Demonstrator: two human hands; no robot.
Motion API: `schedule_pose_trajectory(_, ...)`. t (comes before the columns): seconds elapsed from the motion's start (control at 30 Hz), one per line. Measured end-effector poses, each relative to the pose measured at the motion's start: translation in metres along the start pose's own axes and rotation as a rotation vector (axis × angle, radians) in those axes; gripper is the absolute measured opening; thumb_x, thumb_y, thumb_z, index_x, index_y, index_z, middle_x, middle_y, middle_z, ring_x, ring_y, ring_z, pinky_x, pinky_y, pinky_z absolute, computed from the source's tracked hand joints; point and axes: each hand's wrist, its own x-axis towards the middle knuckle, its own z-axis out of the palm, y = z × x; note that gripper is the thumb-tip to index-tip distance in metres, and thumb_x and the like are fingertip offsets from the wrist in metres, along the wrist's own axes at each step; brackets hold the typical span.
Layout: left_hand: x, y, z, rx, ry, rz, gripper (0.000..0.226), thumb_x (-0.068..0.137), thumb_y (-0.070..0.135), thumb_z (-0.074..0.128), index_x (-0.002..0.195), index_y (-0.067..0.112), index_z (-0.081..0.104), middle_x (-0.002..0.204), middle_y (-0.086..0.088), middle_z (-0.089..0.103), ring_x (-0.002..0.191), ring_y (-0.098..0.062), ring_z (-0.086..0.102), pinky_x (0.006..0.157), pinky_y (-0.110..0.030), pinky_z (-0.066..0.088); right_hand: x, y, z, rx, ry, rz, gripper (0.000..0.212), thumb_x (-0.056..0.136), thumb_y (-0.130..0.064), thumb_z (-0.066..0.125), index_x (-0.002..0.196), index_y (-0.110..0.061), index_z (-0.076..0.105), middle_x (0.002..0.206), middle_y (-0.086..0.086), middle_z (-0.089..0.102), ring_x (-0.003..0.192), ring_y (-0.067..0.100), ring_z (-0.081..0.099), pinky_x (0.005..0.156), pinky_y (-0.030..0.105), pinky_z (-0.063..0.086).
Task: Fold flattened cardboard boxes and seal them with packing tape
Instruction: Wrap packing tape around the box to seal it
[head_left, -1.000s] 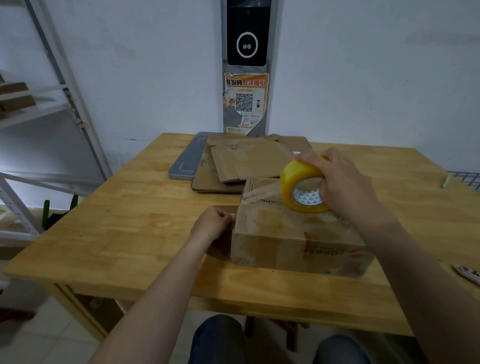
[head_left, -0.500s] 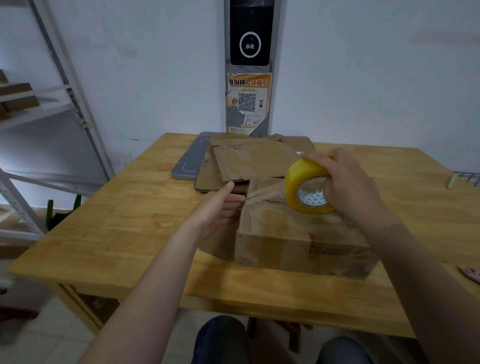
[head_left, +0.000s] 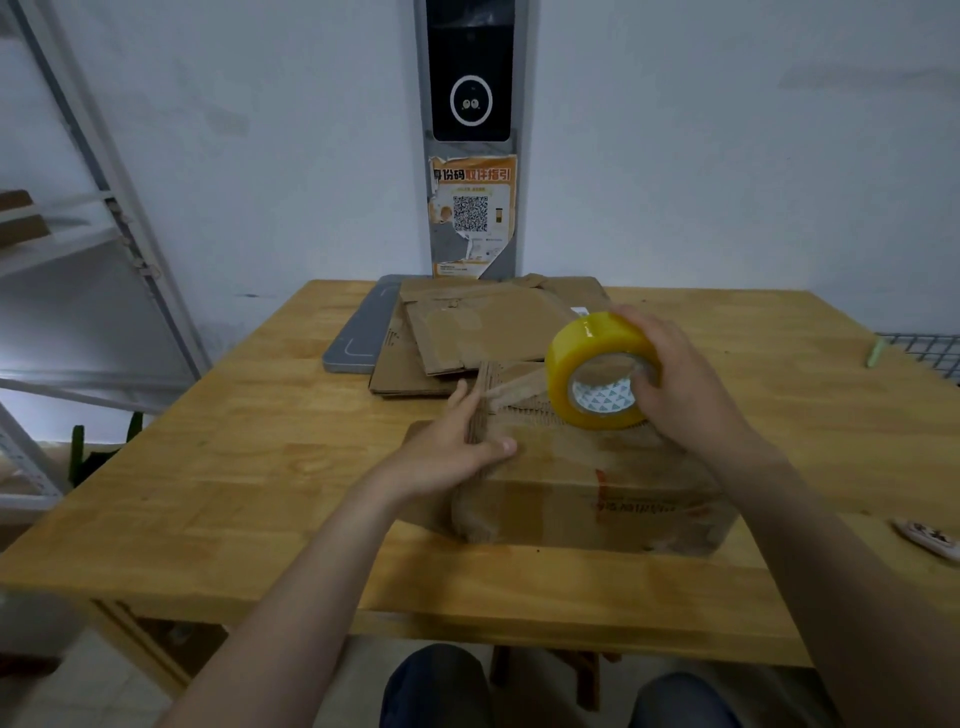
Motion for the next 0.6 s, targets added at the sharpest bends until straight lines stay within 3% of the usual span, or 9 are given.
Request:
schedule_pose_trajectory(0.07,0.001,0.007,0.005,0.288,-0.015,0.007,0.095,0.096,0.067,0.048,0.164,0.024,-0.004,0.167,0.013,-0.021,0.156,-0.010,0.000,0.128,-0.048,0.008,-0.003,0.000,0.001,0.029,0.006,-0.004,0.077,0.097,0.001,0.055,0.150,-0.050,0.032,0.149,-0.004,0.040,0.125,0.008,0.040,0.101,0.028,0.036)
schedule_pose_trajectory(0.2,0.006,0.021,0.011,0.634,-0.013,0.002,0.086,0.102,0.068,0.025,0.163,0.017,-0.006,0.169,0.004,-0.020,0.154,-0.012,-0.020,0.125,-0.050,-0.012,-0.003,0.001,0.001,0.075,-0.009,0.009,0.080,0.095,-0.002,0.061,0.150,-0.052,0.031,0.154,-0.007,0.039,0.135,0.014,0.041,0.107,0.031,0.038)
schedule_pose_trajectory(0.37,0.018,0.042,0.026,0.779,-0.016,0.027,0.080,0.104,0.063,0.019,0.164,0.012,0.001,0.171,-0.003,-0.009,0.156,-0.015,-0.015,0.122,-0.052,-0.019,-0.008,0.007,0.008,0.200,-0.023,0.066,0.085,0.094,-0.013,0.069,0.149,-0.060,0.024,0.156,-0.011,0.040,0.139,0.019,0.044,0.110,0.046,0.046)
schedule_pose_trajectory(0.5,0.028,0.049,0.030,0.733,-0.019,-0.025,0.087,0.100,0.071,0.017,0.164,0.014,-0.001,0.171,-0.006,-0.009,0.157,-0.018,-0.013,0.123,-0.053,-0.017,-0.010,0.009,0.011,0.199,-0.013,0.078,0.079,0.097,-0.019,0.067,0.150,-0.058,0.022,0.149,-0.004,0.048,0.127,0.025,0.055,0.098,0.033,0.047)
schedule_pose_trajectory(0.6,0.029,0.050,0.033,0.717,-0.024,-0.067,0.095,0.096,0.078,0.016,0.163,0.013,-0.002,0.170,-0.005,-0.012,0.157,-0.018,-0.014,0.124,-0.054,-0.015,-0.010,0.007,0.009,0.196,-0.039,0.080,0.076,0.099,-0.019,0.063,0.154,-0.052,0.020,0.156,-0.009,0.039,0.137,0.015,0.044,0.103,0.026,0.041)
